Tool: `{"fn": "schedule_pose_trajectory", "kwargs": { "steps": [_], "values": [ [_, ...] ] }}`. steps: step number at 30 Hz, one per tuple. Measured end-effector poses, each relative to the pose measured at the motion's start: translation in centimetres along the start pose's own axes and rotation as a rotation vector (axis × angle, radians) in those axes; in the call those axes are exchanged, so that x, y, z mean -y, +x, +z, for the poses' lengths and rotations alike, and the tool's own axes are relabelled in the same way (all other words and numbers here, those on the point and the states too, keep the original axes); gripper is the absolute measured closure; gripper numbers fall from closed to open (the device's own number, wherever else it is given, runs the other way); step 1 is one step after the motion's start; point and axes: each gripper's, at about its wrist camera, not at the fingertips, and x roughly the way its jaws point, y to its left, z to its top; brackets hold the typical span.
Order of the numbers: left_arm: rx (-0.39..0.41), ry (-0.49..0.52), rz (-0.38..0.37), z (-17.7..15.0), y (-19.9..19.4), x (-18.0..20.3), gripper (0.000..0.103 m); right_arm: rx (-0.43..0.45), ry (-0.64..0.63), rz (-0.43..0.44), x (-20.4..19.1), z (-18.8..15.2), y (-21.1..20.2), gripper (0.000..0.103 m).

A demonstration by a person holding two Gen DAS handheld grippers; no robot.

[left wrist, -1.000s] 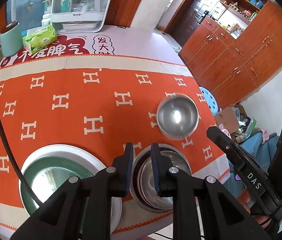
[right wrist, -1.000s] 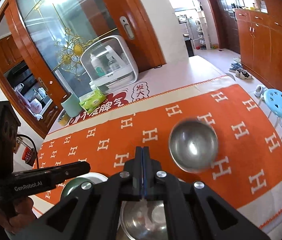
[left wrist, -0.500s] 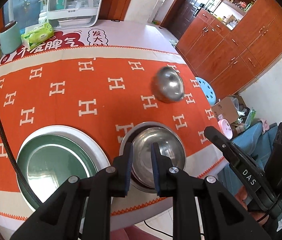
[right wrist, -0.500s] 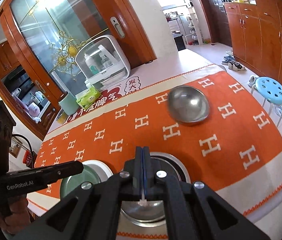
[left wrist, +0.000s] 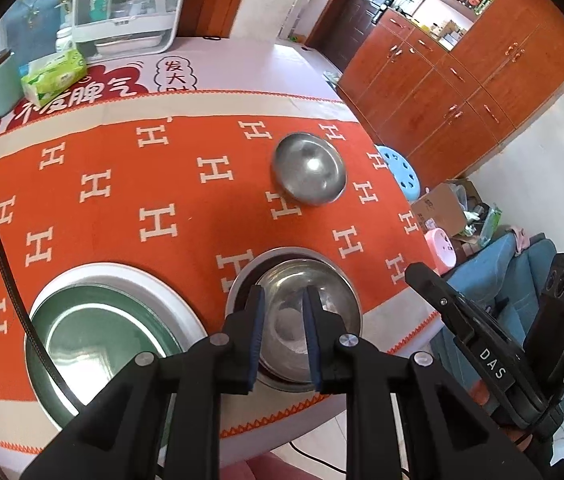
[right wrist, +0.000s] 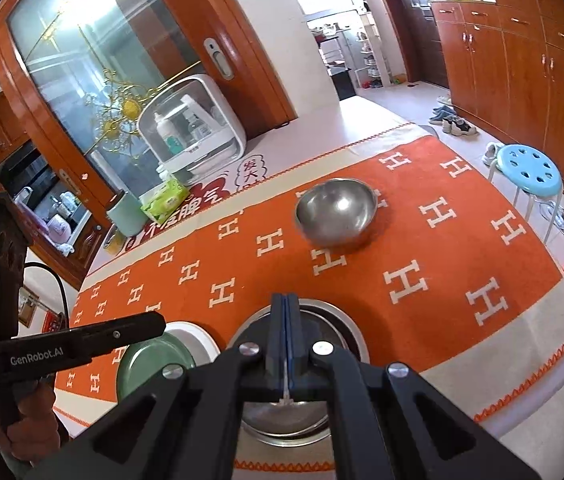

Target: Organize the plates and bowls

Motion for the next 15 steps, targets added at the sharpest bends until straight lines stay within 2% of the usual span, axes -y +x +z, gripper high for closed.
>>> {"fn": "schedule_pose_trajectory", "kwargs": {
  "steps": [15],
  "values": [
    [-0.076,0.125,-0.106,2.7,1.6,-1.2,0.079,0.036,0.086,-0.134,-0.8,-0.3,0.3,0.103]
  ]
}}
